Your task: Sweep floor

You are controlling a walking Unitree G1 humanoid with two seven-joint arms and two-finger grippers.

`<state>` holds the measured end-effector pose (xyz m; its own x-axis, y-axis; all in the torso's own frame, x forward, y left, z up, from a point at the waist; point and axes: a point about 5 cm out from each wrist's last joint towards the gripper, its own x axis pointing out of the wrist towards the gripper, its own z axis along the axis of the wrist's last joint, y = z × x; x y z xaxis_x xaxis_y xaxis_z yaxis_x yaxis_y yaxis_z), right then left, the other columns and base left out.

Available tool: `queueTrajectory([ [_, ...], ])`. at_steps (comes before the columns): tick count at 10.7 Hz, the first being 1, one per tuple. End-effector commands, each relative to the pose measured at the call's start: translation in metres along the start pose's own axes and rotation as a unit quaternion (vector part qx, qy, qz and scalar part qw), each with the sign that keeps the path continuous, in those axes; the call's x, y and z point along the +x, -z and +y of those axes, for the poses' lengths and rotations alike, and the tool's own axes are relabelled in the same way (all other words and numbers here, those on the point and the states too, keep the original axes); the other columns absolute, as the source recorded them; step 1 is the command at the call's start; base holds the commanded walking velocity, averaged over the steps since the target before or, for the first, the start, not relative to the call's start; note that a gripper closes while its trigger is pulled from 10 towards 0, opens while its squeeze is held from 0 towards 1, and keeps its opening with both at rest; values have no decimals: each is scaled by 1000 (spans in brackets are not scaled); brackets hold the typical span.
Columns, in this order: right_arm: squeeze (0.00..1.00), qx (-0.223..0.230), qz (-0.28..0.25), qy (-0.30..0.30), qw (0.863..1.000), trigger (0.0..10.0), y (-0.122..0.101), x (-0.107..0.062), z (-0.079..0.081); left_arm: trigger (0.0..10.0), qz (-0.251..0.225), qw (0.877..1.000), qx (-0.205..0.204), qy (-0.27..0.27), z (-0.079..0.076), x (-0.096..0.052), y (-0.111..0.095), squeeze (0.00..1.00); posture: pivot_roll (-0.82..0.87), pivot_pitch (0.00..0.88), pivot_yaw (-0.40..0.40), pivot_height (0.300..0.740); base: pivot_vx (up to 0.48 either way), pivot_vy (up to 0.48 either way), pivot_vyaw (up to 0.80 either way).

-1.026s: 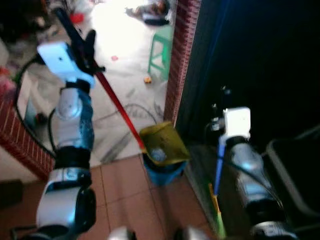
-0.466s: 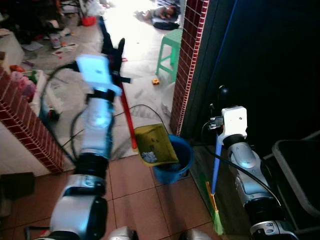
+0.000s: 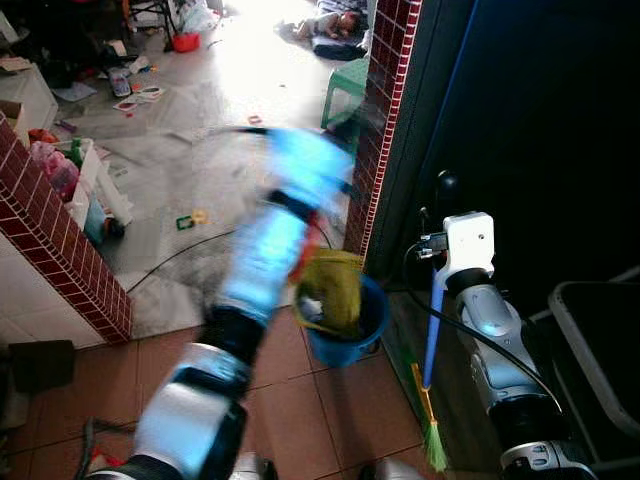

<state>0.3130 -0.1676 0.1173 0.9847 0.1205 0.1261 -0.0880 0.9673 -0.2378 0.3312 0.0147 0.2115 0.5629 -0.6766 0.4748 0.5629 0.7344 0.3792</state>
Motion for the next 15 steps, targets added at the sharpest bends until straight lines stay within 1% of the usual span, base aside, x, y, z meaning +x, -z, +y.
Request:
queueTrajectory([
  [1, 0, -6, -26, 8, 1000, 10000, -12, 4, -3, 10000, -29, 996, 37, 69, -9, 8, -12, 0, -86, 0, 15, 740, 0, 0, 0],
  [2, 0, -6, -26, 9, 1000, 10000, -12, 4, -3, 10000, -33, 989, 60, 131, -23, 9, -13, 0, -88, 0, 17, 740, 0, 0, 0],
  [3, 0, -7, -27, 9, 1000, 10000, -12, 3, -3, 10000, -39, 984, 61, 163, -31, 10, -16, 0, -88, 0, 17, 740, 0, 0, 0],
  [4, 0, -8, -26, 10, 1000, 10000, -11, 3, -4, 10000, -58, 972, 76, 214, -43, 13, -25, 0, -86, 0, 18, 740, 0, 0, 0],
  [5, 0, -8, -27, 10, 1000, 10000, -11, 4, -4, 10000, -61, 973, 66, 213, -46, 16, -27, 0, -84, 0, 18, 740, 0, 0, 0],
  [6, 0, -8, -29, 9, 1000, 10000, -12, 6, -2, 10000, -64, 970, 77, 224, -48, 16, -27, 0, -82, 0, 18, 740, 0, 0, 0],
  [7, 0, -9, -31, 9, 999, 10000, -13, 7, -2, 10000, -73, 967, 92, 227, -47, 15, -29, 0, -83, 0, 18, 740, 0, 0, 0],
  [8, 0, -11, -30, 8, 999, 10000, -13, 8, -2, 10000, -97, 963, 123, 221, -46, 16, -36, 0, -75, 0, 15, 740, 0, 0, 0],
  [9, 0, -11, -31, 7, 999, 10000, -12, 8, -2, 10000, -104, 965, 123, 208, -45, 16, -39, 0, -75, 0, 15, 740, 0, 0, 0],
  [10, 0, -12, -33, 6, 999, 10000, -14, 10, -1, 10000, -118, 969, 131, 176, -39, 19, -44, 0, -76, 0, 16, 740, 0, 0, 0],
  [11, 0, -12, -34, 6, 999, 10000, -14, 11, 0, 10000, -121, 978, 105, 133, -28, 23, -48, 0, -76, 0, 15, 740, 0, 0, 0],
  [12, 0, -12, -35, 6, 999, 10000, -14, 11, -1, 10000, -137, 981, 110, 83, -10, 29, -58, 0, -74, 0, 14, 740, 0, 0, 0],
  [13, 0, -12, -35, 7, 999, 10000, -14, 11, -1, 10000, -152, 980, 128, 4, 22, 35, -75, 0, -69, 0, 14, 740, 0, 0, 0],
  [14, 0, -12, -34, 8, 999, 10000, -13, 11, -1, 10000, -155, 977, 143, -33, 41, 35, -82, 0, -64, 0, 12, 740, 0, 0, 0],
  [15, 0, -10, -33, 7, 999, 10000, -12, 11, 1, 10000, -135, 967, 190, -105, 78, 28, -88, 0, -56, 0, 9, 740, 0, 0, 0],
])
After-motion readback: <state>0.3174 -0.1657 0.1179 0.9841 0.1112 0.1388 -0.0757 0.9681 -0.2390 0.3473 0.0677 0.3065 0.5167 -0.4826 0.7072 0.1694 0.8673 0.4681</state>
